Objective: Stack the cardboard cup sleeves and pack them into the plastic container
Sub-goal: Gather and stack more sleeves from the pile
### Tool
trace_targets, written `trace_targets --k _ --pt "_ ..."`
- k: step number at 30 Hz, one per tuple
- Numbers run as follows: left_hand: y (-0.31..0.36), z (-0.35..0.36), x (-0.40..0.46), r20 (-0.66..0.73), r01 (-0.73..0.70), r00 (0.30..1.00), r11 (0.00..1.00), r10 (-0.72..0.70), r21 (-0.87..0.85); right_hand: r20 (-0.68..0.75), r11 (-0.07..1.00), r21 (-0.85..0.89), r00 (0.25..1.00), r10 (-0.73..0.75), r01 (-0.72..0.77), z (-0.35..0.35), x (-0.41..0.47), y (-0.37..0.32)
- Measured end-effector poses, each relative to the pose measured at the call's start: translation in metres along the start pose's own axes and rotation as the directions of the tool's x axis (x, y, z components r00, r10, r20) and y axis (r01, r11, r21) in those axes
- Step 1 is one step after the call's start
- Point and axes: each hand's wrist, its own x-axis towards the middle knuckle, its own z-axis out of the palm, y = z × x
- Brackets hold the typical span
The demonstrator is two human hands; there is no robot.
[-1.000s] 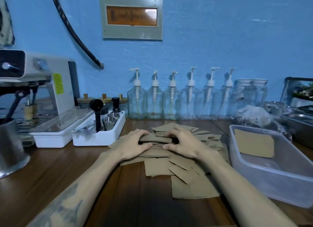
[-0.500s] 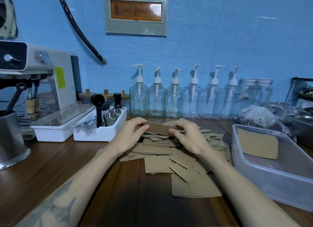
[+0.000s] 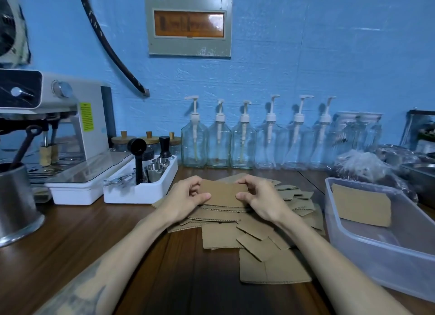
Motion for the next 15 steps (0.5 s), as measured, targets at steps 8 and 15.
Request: trace_targets --k 8,15 --pt "-0.007 -0.018 0.004 -0.068 0.021 0.997 1.0 -0.022 -0.021 -0.223 0.999 -0.027 0.975 0.014 -0.02 -0.014 0.001 -0.001" --pt "-0.015 -0.029 0.005 -0.187 0.069 0.978 0.988 -0.094 -0.135 -0.134 0.89 -0.444 0.989 0.055 -0.11 -0.018 0.02 0.004"
